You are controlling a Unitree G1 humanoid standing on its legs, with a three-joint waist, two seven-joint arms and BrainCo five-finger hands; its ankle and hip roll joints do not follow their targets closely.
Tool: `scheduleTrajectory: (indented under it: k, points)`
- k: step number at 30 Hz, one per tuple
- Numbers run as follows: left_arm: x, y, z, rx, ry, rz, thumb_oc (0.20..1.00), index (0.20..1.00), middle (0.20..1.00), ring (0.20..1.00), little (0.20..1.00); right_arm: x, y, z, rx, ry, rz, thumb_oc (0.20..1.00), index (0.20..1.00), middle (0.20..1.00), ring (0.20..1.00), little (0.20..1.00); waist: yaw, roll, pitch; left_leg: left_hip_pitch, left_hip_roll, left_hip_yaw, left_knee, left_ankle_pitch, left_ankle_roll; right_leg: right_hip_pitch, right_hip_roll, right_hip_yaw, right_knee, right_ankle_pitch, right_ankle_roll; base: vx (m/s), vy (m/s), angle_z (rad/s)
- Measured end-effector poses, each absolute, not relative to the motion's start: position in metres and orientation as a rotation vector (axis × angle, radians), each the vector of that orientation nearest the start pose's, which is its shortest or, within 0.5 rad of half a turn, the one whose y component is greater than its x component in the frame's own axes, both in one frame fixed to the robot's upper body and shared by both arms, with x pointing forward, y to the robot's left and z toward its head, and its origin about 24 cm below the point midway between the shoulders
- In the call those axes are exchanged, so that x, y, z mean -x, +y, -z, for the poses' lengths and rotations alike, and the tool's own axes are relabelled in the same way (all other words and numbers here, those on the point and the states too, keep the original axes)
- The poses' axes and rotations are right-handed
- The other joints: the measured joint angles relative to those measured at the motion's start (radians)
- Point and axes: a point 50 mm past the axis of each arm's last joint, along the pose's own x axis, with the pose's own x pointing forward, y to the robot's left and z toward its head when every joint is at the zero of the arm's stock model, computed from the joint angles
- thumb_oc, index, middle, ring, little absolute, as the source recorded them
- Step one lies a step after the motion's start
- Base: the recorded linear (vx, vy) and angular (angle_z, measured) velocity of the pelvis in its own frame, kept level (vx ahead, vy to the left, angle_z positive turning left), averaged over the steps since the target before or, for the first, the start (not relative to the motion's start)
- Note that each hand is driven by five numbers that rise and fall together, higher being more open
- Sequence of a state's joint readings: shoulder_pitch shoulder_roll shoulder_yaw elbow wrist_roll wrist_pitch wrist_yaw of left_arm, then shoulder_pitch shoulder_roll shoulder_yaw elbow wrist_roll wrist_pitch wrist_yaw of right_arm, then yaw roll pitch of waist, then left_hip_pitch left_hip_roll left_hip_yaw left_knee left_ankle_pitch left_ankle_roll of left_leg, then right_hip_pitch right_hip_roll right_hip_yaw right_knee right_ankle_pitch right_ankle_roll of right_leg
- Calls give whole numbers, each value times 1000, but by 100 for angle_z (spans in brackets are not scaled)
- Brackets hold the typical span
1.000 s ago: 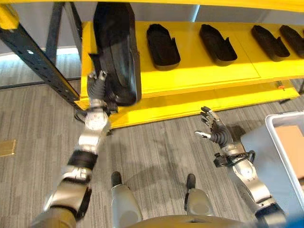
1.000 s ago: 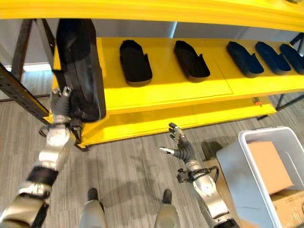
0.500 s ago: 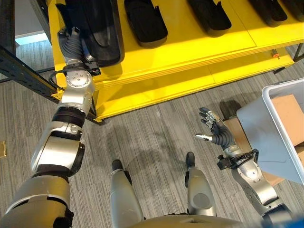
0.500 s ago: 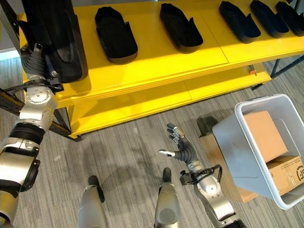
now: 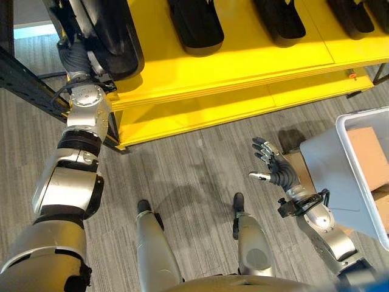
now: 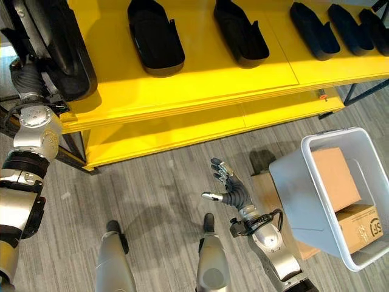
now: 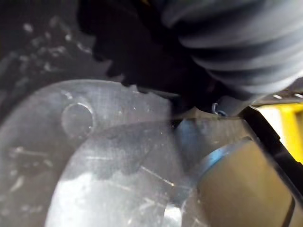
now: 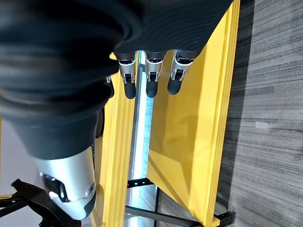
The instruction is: Move parts from the plastic box to the shelf.
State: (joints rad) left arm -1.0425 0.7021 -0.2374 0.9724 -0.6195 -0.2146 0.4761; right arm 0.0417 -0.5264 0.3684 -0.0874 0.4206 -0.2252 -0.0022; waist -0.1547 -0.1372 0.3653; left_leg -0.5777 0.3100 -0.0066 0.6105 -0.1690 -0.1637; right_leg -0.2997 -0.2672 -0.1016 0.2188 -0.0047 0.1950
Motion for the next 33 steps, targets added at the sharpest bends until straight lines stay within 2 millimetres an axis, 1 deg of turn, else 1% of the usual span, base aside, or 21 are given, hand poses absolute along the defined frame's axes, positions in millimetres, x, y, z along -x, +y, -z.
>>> scheduleTrajectory:
  k: [2,4,5,7,9,11,13,16,21,24,26,29,32,33]
  points:
    - [-381,309,-231,-39,-311,-677,200,200,200,200,200,-229,-158,-56,39,-91,-362,1000,1000,1000,1000,1000,1,-4,-2,0,-1,1,2,-2,3,0,-1,1,0,3,1,0,0,0]
    - [-377,319,-234,-78,-305,-694,200,200,200,200,200,-229,-159,-57,42,-93,-362,1000,1000,1000,1000,1000,-3,-5,-1,-19,1,-4,4,-3,4,-12,1,0,0,3,1,0,0,0]
    - [-377,319,-235,-84,-305,-696,200,200,200,200,200,-229,-159,-57,41,-92,-361,1000,1000,1000,1000,1000,-4,-7,-1,-27,1,-4,7,-3,4,-18,2,0,0,2,1,0,0,0]
    - [-377,319,-236,-105,-301,-693,200,200,200,200,200,-228,-159,-56,32,-88,-367,1000,1000,1000,1000,1000,-3,-14,-1,-46,1,-5,20,-7,8,-31,2,2,-1,4,-1,0,0,0]
    - [-378,318,-246,-109,-322,-687,200,200,200,200,200,-229,-159,-57,14,-87,-367,1000,1000,1000,1000,1000,-4,-16,0,-65,0,-7,27,-7,8,-45,2,2,-4,10,2,0,0,0]
    - [-379,318,-246,-118,-320,-685,200,200,200,200,200,-229,-158,-57,13,-88,-370,1000,1000,1000,1000,1000,-4,-16,-1,-66,0,-7,26,-8,9,-45,1,1,-7,12,5,0,0,0]
    - [-380,318,-252,-161,-316,-694,200,200,200,200,200,-228,-158,-57,13,-89,-375,1000,1000,1000,1000,1000,-2,-16,0,-75,0,-7,26,-8,9,-51,1,1,-10,12,4,0,0,0]
    - [-381,317,-261,-166,-334,-697,200,200,200,200,200,-228,-158,-57,12,-89,-376,1000,1000,1000,1000,1000,-5,-16,-1,-91,0,-8,27,-8,9,-67,2,1,-10,12,3,0,0,0]
    - [-382,315,-271,-157,-354,-694,200,200,200,200,200,-228,-157,-59,10,-98,-380,1000,1000,1000,1000,1000,-8,-17,-1,-104,0,-8,29,-8,9,-79,2,0,-10,15,8,0,0,0]
    - [-382,315,-273,-157,-354,-690,200,200,200,200,200,-228,-157,-59,10,-98,-379,1000,1000,1000,1000,1000,-14,-19,-2,-109,0,-7,38,-12,14,-80,1,0,-11,15,8,0,0,0]
    - [-381,317,-275,-159,-361,-692,200,200,200,200,200,-228,-158,-59,8,-99,-377,1000,1000,1000,1000,1000,-17,-23,-7,-119,1,-7,39,-14,13,-92,2,2,-11,13,5,9,-2,-4]
    - [-380,316,-285,-152,-391,-691,200,200,200,200,200,-228,-159,-59,2,-98,-374,1000,1000,1000,1000,1000,-20,-34,-15,-141,2,-7,46,-15,14,-112,3,4,-11,18,5,3,2,-2]
    - [-380,315,-285,-151,-393,-689,200,200,200,200,200,-228,-158,-59,1,-97,-374,1000,1000,1000,1000,1000,-21,-46,-25,-141,2,-5,53,-16,16,-112,3,6,-13,18,5,0,0,0]
    - [-380,315,-285,-150,-394,-688,275,275,275,275,275,-228,-158,-59,1,-97,-374,1000,1000,1000,1000,1000,-21,-48,-27,-141,2,-5,53,-16,16,-112,3,6,-13,18,5,0,0,0]
